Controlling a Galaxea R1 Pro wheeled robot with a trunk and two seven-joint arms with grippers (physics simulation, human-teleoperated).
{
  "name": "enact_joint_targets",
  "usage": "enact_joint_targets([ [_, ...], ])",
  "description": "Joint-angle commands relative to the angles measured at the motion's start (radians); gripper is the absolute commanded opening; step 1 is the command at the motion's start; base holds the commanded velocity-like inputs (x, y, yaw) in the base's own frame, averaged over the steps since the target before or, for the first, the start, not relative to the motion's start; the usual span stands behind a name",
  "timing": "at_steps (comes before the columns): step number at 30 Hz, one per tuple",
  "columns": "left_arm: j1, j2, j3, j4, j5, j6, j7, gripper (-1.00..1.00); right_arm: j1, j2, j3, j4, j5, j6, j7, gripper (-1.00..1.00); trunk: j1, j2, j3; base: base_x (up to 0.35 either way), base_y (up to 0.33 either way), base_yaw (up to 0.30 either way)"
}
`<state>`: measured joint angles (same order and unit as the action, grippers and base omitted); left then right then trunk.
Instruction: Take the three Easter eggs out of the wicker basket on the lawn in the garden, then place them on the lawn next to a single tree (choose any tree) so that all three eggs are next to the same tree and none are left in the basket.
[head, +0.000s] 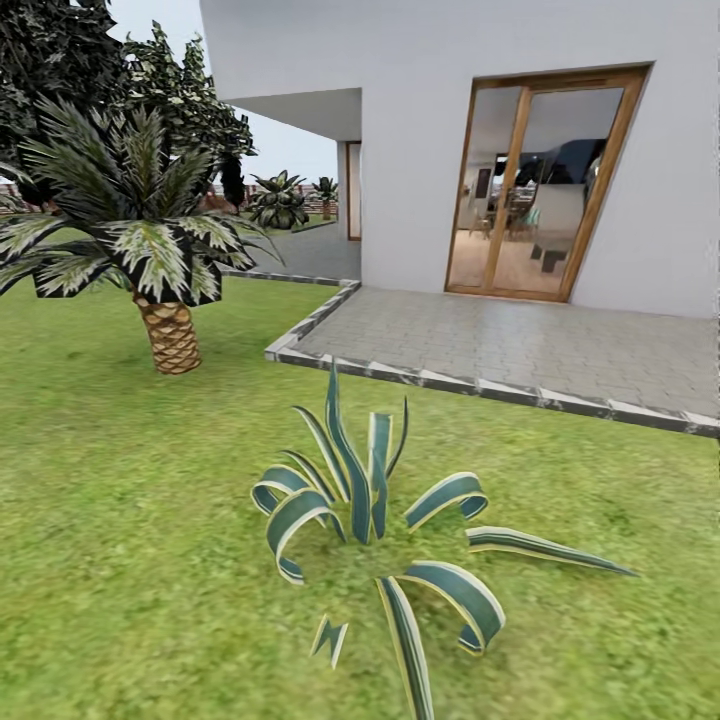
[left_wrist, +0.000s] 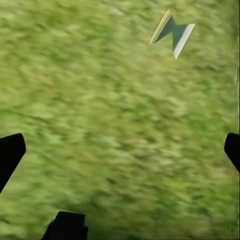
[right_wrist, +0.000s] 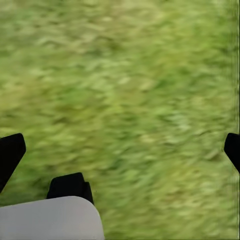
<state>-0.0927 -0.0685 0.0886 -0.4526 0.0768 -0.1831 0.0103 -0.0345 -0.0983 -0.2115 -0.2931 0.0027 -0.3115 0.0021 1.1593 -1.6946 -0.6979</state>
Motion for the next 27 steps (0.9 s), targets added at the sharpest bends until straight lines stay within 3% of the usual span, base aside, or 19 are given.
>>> enact_joint_targets([
  [1,0.0,-0.001,0.002,0.0,0.008,-0.003,-0.001,1.0,-0.001,0.0,-0.002,0.001,0.0,-0.004,0.001,1.0,0.0,0.0,-0.001,0.0,-0.287,0.0],
  [27,0.0,-0.001,0.002,0.0,0.009,-0.003,0.0,1.0,-0.001,0.0,-0.002,0.001,0.003,-0.004,0.001,1.0,0.0,0.0,-0.001,0.0,-0.287,0.0],
])
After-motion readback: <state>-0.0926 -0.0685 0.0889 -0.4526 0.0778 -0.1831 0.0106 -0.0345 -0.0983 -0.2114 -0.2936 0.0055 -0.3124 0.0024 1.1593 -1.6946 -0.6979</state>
